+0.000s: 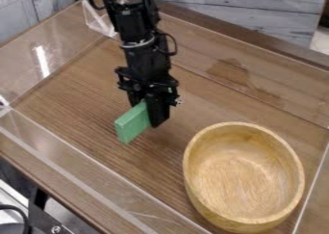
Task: Remove the green block from inside the brown bowl and put it on the table
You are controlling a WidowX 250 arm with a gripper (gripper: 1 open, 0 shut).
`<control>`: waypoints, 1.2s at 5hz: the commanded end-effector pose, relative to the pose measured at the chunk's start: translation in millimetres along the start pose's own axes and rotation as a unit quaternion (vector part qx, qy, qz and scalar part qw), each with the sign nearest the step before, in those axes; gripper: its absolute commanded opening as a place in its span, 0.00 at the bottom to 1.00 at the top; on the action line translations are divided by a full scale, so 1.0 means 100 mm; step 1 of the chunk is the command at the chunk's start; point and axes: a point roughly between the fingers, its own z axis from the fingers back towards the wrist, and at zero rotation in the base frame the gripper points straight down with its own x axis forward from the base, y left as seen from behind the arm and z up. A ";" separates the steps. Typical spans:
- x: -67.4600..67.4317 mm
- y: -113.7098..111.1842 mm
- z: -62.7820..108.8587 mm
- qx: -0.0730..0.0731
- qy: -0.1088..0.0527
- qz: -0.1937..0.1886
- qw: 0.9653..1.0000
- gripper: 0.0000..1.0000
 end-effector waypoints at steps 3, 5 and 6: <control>0.14 0.07 0.12 0.005 -0.019 0.003 1.000 0.00; 0.18 0.09 0.11 0.002 -0.015 0.006 1.000 0.00; 0.19 0.10 0.10 0.000 -0.013 0.007 1.000 0.00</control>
